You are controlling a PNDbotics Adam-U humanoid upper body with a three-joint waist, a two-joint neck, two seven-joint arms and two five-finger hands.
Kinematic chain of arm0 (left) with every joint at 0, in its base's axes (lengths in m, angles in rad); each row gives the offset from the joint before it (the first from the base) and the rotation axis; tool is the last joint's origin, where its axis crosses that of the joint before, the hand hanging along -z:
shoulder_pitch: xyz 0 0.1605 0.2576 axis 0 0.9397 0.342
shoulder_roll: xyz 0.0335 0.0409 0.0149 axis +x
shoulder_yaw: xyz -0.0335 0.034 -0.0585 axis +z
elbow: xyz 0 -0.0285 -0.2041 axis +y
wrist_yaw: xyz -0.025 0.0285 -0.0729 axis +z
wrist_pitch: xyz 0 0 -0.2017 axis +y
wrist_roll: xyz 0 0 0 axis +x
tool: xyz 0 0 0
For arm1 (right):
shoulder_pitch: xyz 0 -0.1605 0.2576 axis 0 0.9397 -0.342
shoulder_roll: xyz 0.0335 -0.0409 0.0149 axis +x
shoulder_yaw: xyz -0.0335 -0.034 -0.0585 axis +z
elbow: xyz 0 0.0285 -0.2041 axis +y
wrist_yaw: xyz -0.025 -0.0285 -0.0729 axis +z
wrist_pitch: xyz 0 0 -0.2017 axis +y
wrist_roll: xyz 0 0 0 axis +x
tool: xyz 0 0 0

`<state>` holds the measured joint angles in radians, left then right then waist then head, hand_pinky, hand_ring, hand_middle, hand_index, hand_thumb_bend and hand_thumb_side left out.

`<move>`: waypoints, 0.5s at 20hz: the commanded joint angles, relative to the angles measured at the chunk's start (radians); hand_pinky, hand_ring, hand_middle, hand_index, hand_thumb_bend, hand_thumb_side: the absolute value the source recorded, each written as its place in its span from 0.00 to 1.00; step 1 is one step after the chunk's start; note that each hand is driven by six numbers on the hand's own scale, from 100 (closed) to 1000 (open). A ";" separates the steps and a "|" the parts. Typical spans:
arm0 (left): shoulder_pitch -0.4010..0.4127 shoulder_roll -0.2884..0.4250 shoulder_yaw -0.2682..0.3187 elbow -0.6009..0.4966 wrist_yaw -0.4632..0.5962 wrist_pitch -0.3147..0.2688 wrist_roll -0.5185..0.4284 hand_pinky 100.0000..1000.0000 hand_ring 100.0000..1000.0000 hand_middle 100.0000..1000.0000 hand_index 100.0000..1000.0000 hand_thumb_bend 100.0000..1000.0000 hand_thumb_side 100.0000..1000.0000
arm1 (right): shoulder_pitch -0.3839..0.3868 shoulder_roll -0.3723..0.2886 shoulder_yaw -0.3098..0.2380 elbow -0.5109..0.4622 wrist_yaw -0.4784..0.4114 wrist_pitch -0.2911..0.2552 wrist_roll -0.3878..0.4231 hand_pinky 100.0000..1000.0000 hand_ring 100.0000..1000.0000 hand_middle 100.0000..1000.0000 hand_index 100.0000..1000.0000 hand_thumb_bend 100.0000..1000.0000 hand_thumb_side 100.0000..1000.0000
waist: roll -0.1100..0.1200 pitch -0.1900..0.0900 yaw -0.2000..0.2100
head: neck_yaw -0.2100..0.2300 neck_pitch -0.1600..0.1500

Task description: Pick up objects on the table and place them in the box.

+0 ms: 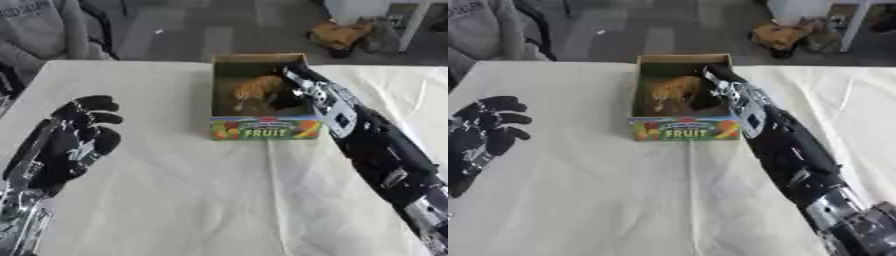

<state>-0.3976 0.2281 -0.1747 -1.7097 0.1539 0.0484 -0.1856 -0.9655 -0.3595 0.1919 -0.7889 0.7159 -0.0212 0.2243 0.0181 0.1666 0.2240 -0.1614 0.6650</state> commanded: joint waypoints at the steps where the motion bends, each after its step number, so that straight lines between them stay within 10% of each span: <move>1: -0.021 0.007 -0.003 -0.015 0.004 -0.001 -0.007 0.56 0.67 0.65 0.76 0.71 0.35 | -0.033 -0.032 0.026 -0.013 0.046 0.017 0.009 0.73 0.77 0.76 0.86 0.21 0.28 | 0.003 -0.013 0.004 | -0.007 -0.013; 10: -0.024 0.005 -0.007 -0.014 0.004 -0.001 -0.015 0.56 0.67 0.65 0.76 0.71 0.35 | -0.041 -0.014 0.017 0.044 0.202 0.029 0.082 0.80 0.86 0.86 0.91 0.31 0.34 | -0.002 -0.018 0.009 | -0.015 -0.019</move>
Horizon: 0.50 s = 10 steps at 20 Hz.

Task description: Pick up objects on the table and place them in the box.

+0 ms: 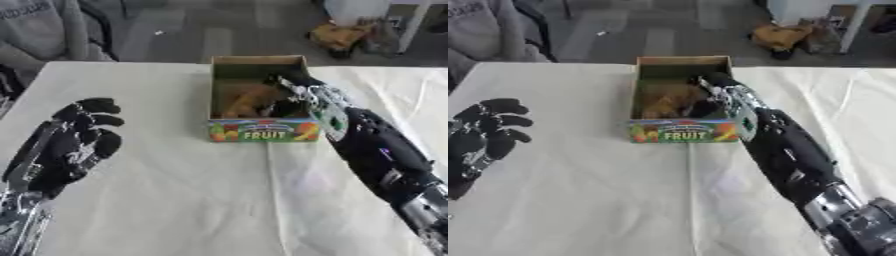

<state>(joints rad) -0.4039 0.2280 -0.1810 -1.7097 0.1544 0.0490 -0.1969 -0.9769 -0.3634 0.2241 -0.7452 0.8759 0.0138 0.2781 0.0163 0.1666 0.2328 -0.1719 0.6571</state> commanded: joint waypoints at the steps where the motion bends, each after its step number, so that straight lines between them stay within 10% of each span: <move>1: -0.018 0.005 -0.001 -0.014 0.003 -0.001 -0.005 0.56 0.67 0.65 0.76 0.71 0.35 | -0.031 -0.008 -0.022 0.001 0.058 -0.010 0.043 0.80 0.86 0.87 0.91 0.31 0.35 | -0.001 -0.019 0.000 | -0.005 -0.013; 10: -0.016 0.005 0.001 -0.011 0.003 -0.003 -0.006 0.56 0.67 0.65 0.76 0.71 0.34 | -0.036 -0.019 -0.081 -0.062 0.052 -0.028 0.079 0.77 0.84 0.85 0.90 0.21 0.36 | -0.006 -0.024 -0.008 | 0.003 -0.017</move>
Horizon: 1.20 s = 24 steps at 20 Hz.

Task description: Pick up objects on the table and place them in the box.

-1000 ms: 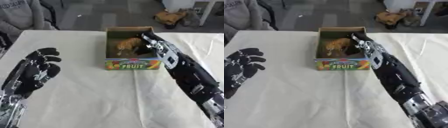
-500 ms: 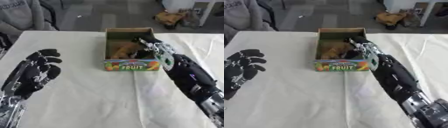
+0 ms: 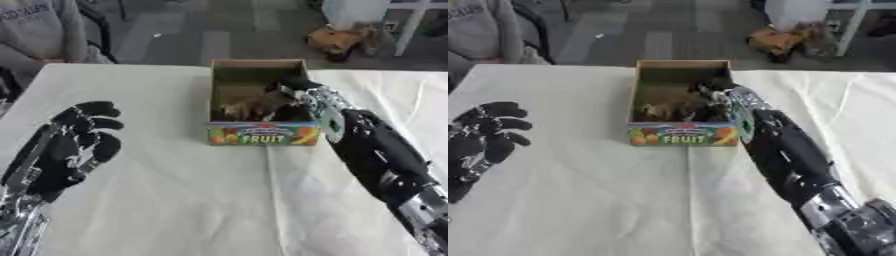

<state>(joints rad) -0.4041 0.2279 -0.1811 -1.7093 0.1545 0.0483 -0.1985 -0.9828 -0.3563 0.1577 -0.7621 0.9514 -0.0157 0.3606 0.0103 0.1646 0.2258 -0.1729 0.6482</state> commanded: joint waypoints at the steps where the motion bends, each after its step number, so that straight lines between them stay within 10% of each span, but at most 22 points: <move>1: -0.015 0.005 0.002 -0.012 0.002 -0.003 -0.005 0.56 0.67 0.65 0.75 0.72 0.34 | -0.029 -0.030 -0.015 -0.057 -0.038 0.003 -0.006 0.77 0.83 0.84 0.89 0.19 0.35 | 0.000 -0.023 -0.003 | 0.005 -0.008; 5: -0.011 0.008 0.006 -0.007 -0.001 -0.003 0.000 0.56 0.68 0.65 0.75 0.72 0.34 | -0.027 -0.052 -0.025 -0.133 -0.104 0.012 -0.042 0.71 0.77 0.79 0.84 0.01 0.24 | -0.001 -0.027 -0.016 | 0.018 -0.007; 13: -0.003 0.016 0.035 0.010 -0.019 -0.008 0.039 0.57 0.69 0.66 0.75 0.73 0.34 | 0.056 -0.087 -0.066 -0.359 -0.247 0.052 -0.183 0.58 0.65 0.67 0.78 0.00 0.09 | -0.002 -0.035 -0.064 | 0.074 0.010; 24: 0.008 0.025 0.069 0.025 -0.038 -0.022 0.100 0.57 0.70 0.67 0.75 0.76 0.38 | 0.282 -0.065 -0.091 -0.665 -0.435 0.020 -0.371 0.53 0.59 0.62 0.73 0.00 0.13 | 0.001 -0.029 -0.140 | 0.153 0.056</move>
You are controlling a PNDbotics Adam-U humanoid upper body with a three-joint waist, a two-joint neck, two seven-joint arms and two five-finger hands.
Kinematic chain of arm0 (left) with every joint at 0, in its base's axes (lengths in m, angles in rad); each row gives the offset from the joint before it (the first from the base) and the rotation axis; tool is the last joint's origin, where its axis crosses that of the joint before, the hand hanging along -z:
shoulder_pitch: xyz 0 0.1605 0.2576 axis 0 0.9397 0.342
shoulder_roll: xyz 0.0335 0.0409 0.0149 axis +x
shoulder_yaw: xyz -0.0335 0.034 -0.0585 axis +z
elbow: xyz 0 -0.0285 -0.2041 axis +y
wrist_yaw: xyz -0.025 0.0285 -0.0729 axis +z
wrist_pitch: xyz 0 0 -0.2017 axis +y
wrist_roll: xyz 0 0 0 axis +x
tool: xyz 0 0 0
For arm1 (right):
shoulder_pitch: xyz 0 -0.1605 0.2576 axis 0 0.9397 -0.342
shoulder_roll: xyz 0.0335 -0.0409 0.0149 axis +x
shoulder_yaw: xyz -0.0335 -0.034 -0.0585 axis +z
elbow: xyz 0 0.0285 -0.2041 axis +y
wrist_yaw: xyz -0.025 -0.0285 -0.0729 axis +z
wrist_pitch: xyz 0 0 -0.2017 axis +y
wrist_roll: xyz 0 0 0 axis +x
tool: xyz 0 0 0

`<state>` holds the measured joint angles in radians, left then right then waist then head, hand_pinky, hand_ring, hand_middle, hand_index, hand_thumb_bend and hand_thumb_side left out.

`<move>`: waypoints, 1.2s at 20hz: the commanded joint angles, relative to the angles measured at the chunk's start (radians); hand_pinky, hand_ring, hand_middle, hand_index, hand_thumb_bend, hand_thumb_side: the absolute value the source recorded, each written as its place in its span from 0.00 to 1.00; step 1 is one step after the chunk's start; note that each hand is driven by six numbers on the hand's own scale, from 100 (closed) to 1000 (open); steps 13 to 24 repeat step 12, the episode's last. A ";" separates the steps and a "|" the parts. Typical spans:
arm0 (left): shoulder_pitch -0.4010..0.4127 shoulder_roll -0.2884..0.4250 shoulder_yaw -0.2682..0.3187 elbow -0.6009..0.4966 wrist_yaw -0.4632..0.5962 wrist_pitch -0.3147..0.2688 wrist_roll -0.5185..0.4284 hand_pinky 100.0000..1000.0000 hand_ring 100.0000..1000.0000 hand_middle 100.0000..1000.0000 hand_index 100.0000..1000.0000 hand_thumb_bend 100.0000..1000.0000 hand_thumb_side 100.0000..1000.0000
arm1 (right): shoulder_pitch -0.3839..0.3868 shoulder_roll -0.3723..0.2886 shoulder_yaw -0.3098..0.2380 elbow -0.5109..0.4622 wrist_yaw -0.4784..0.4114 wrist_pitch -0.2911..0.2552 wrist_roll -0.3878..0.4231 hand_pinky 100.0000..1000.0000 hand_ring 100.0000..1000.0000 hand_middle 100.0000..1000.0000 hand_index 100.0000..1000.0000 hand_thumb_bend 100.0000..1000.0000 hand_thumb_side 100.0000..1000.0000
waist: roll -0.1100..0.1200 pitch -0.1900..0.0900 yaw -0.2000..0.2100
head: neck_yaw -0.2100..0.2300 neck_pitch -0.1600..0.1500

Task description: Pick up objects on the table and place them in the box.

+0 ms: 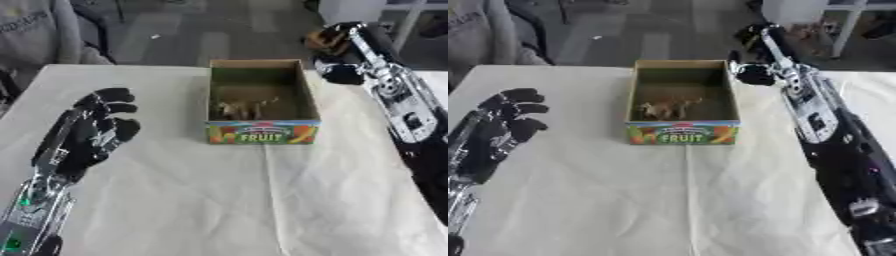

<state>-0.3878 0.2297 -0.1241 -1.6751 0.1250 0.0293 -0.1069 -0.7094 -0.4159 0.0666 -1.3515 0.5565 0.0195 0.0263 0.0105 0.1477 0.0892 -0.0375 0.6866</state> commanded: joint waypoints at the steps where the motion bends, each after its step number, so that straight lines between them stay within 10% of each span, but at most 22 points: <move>1: -0.007 0.023 0.013 -0.009 -0.010 -0.004 0.010 0.57 0.70 0.67 0.75 0.76 0.38 | 0.031 -0.001 0.006 -0.101 -0.056 -0.022 -0.052 0.53 0.59 0.61 0.73 0.00 0.13 | 0.001 -0.011 -0.008 | 0.024 0.022; 12: 0.018 0.016 0.019 -0.018 -0.025 -0.012 0.023 0.56 0.70 0.67 0.75 0.76 0.41 | 0.225 0.039 0.054 -0.389 -0.234 0.059 -0.184 0.52 0.58 0.61 0.73 0.00 0.19 | 0.003 -0.003 -0.054 | 0.048 0.060; 24: 0.018 0.016 0.019 -0.018 -0.025 -0.012 0.023 0.56 0.70 0.67 0.75 0.76 0.41 | 0.225 0.039 0.054 -0.389 -0.234 0.059 -0.184 0.52 0.58 0.61 0.73 0.00 0.19 | 0.003 -0.003 -0.054 | 0.048 0.060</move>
